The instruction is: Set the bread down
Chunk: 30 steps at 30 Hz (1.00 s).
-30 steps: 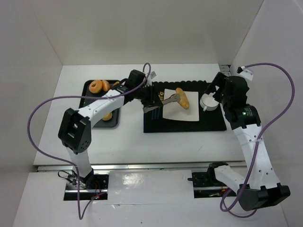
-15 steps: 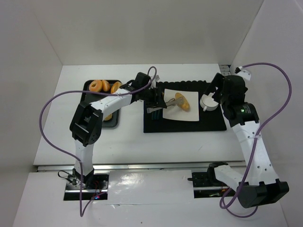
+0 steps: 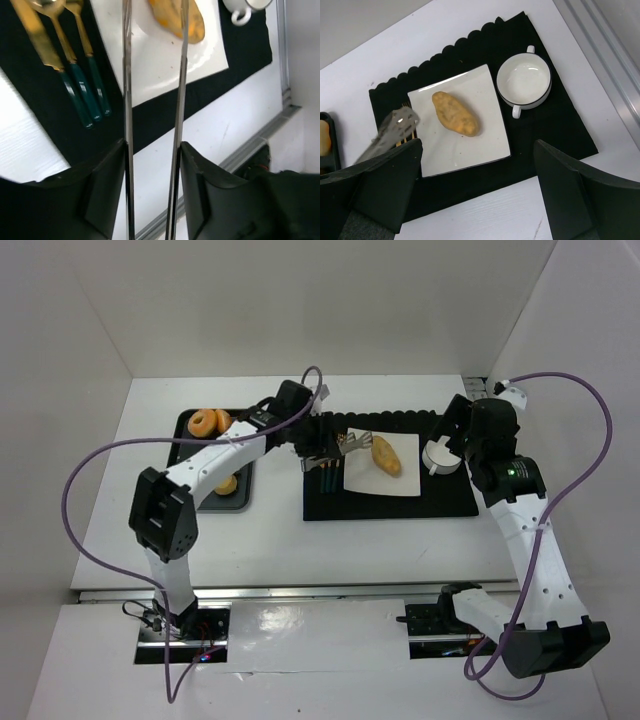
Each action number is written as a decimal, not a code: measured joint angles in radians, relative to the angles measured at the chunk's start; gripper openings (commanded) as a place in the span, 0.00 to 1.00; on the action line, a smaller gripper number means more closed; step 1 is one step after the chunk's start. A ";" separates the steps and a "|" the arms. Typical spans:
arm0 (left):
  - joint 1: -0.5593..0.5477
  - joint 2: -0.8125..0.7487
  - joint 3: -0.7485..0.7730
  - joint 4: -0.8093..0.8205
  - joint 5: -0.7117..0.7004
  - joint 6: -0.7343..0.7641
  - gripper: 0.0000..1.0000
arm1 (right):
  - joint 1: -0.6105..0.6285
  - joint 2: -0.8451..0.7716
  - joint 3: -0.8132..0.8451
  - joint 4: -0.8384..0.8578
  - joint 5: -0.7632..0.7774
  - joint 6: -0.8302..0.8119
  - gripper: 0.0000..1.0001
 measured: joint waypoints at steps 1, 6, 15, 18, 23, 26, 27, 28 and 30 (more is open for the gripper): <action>-0.003 -0.023 0.009 -0.020 -0.031 0.016 0.54 | 0.000 0.000 0.000 0.000 -0.002 0.000 0.99; -0.006 -0.181 0.019 -0.124 -0.218 0.084 0.51 | 0.000 0.000 -0.001 0.002 -0.007 0.000 0.99; -0.032 -0.317 -0.202 -0.153 -0.608 0.115 0.49 | 0.000 0.055 -0.011 0.011 -0.076 0.015 0.99; -0.086 -0.312 -0.333 -0.138 -0.690 0.084 0.49 | 0.000 0.077 -0.011 0.011 -0.097 0.018 0.99; -0.169 -0.268 -0.474 -0.128 -0.768 0.011 0.68 | 0.000 0.090 -0.011 0.011 -0.125 0.018 0.99; -0.180 -0.227 -0.476 -0.133 -0.784 -0.035 0.91 | 0.000 0.097 -0.011 0.011 -0.135 0.019 0.99; -0.180 -0.222 -0.475 -0.139 -0.787 -0.044 0.91 | 0.000 0.099 -0.011 0.011 -0.135 0.018 0.99; -0.180 -0.222 -0.475 -0.146 -0.790 -0.055 0.92 | 0.000 0.104 -0.011 0.011 -0.139 0.019 0.99; -0.179 -0.222 -0.452 -0.178 -0.796 -0.064 0.94 | 0.000 0.117 -0.011 0.010 -0.143 0.019 0.99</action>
